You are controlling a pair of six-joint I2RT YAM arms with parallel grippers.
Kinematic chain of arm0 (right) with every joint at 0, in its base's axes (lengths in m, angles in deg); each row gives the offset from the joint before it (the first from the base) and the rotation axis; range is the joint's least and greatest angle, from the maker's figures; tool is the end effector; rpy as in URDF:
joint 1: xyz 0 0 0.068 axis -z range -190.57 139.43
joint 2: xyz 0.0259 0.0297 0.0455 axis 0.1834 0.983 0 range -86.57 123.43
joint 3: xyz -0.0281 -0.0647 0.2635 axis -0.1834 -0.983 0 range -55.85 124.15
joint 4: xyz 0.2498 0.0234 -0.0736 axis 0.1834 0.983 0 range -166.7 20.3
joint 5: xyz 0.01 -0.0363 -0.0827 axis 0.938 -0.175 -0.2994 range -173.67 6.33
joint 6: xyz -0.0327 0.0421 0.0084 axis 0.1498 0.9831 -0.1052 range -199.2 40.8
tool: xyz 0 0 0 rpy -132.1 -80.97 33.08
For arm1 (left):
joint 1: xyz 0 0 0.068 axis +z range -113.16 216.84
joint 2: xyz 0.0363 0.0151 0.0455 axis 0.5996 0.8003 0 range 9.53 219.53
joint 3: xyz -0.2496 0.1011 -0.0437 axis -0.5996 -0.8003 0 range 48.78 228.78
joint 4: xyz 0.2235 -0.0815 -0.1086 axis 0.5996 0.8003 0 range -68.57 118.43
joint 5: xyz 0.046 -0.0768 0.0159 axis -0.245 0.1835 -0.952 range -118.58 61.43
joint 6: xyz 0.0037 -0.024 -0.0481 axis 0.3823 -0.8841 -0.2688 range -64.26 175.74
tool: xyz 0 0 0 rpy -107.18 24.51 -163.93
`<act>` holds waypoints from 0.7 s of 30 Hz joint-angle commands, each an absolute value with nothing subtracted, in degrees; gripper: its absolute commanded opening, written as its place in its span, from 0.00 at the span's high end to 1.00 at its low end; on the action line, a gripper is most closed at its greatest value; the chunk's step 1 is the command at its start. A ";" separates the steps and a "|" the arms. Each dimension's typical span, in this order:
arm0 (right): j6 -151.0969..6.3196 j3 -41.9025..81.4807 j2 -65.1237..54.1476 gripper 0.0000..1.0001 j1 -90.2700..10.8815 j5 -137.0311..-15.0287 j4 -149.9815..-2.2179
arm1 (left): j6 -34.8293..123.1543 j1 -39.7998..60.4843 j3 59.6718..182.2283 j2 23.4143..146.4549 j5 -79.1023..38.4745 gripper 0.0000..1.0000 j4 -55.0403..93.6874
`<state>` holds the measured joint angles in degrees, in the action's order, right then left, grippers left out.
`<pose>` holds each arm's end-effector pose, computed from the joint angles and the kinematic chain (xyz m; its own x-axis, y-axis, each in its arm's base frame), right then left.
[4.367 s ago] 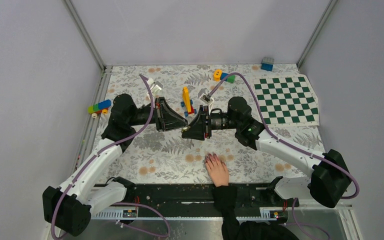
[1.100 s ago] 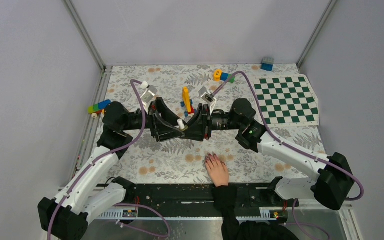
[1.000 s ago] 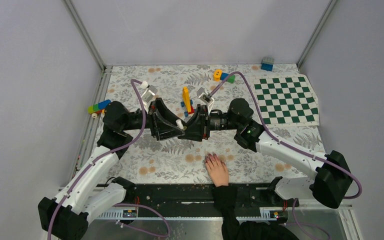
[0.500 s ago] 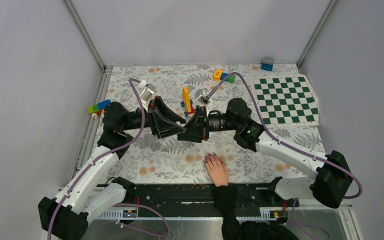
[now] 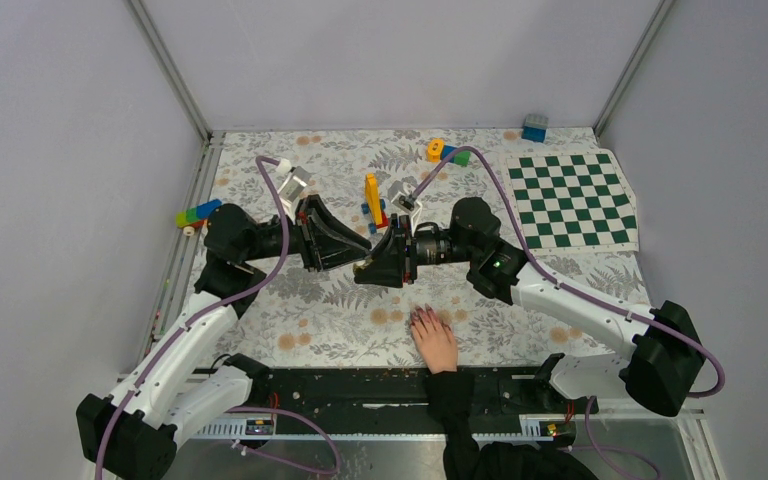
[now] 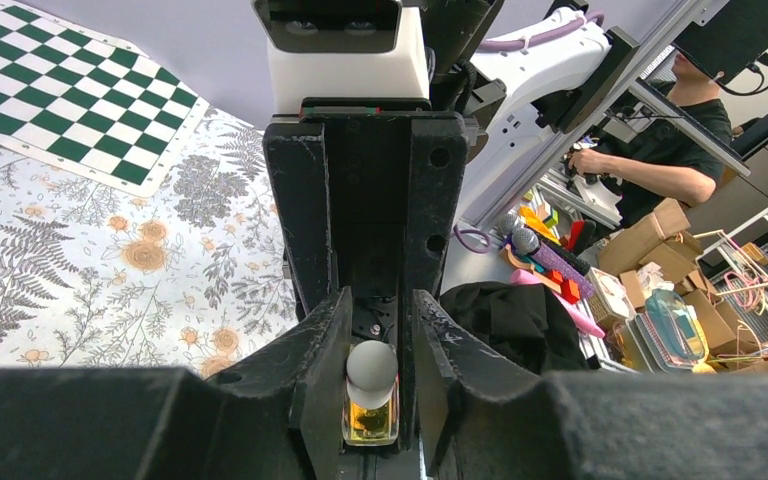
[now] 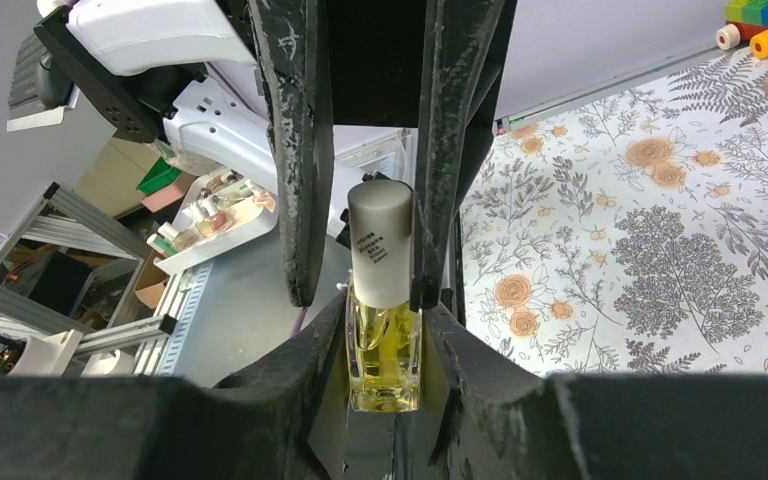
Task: Paint the nails
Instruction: Unscrew the nail polish bottle.
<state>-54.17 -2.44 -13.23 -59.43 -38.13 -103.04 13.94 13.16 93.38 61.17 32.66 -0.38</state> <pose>0.1738 0.2378 0.3502 -0.3541 0.0451 -0.9341 -0.9318 -0.1021 0.3483 0.1659 -0.1068 0.3733 -0.4723 -0.1431 -0.8698 0.8783 0.0064 -0.4780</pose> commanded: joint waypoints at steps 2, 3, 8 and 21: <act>-55.47 -0.12 -14.34 1.00 -60.01 -40.22 -104.64 | 15.98 12.94 95.28 60.97 31.93 0.71 0.49; -55.48 -0.10 -14.40 1.00 -60.04 -40.44 -104.69 | 16.66 12.89 95.52 61.02 31.69 0.71 1.56; -55.74 -0.36 -14.65 1.00 -60.05 -42.36 -104.78 | 18.59 12.46 96.11 61.04 31.10 0.76 4.25; -65.59 -0.89 -14.95 1.00 -65.06 -68.69 -98.11 | 26.74 12.14 99.47 61.24 18.94 1.00 20.38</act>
<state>-60.24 -2.44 -14.12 -62.51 -53.65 -97.99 23.45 12.83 95.89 61.23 25.03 14.92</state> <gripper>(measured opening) 0.337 0.177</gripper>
